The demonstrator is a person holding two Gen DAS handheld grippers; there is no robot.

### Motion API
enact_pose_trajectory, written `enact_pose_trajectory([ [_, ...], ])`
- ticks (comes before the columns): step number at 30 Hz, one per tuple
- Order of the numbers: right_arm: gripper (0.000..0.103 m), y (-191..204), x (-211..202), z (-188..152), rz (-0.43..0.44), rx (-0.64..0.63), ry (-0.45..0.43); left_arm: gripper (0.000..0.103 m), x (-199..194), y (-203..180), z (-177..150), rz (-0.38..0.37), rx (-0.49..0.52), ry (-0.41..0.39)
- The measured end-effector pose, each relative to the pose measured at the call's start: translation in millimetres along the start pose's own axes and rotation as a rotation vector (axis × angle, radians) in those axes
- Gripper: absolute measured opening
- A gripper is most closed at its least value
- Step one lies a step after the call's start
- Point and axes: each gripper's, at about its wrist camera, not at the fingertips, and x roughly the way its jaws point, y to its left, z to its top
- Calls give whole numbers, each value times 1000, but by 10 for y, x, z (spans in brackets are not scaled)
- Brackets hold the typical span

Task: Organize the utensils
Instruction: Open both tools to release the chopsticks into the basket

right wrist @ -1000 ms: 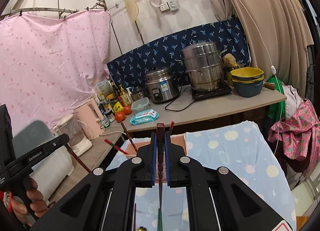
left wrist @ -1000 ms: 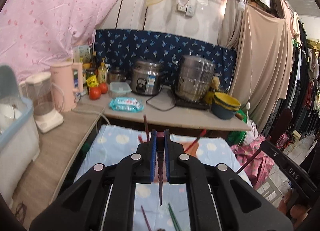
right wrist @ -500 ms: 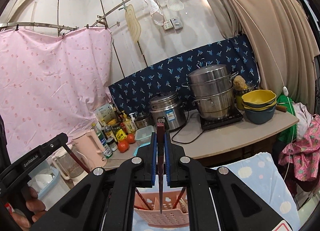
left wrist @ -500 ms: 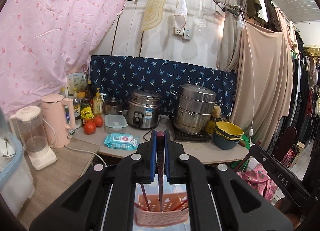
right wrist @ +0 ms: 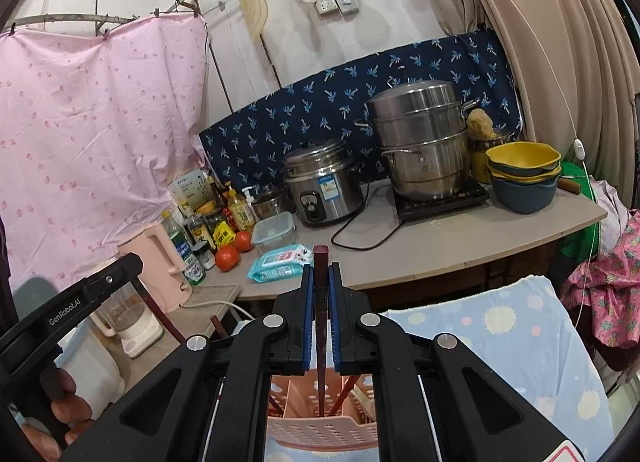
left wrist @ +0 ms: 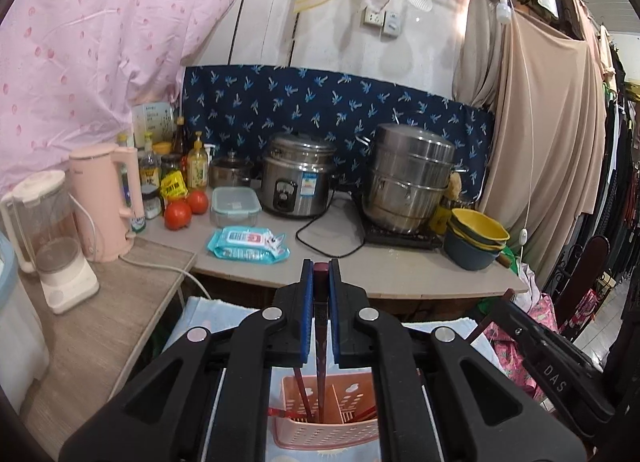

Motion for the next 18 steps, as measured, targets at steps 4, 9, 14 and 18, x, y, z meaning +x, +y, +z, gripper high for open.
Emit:
enact_pose_trajectory([
  [4,7,-29,107,-139,-6,1,38,7,82,18,-103,6,1,29],
  [9,7,-58,166,-233,-21,3,63,7,159,69,-197,9,-10,66],
  [14,14,-111,161,-289,-40,18,69,17,122,88,-215,19,-25,59],
  [18,33,-149,81,-321,-53,30,51,38,48,91,-217,35,-32,42],
])
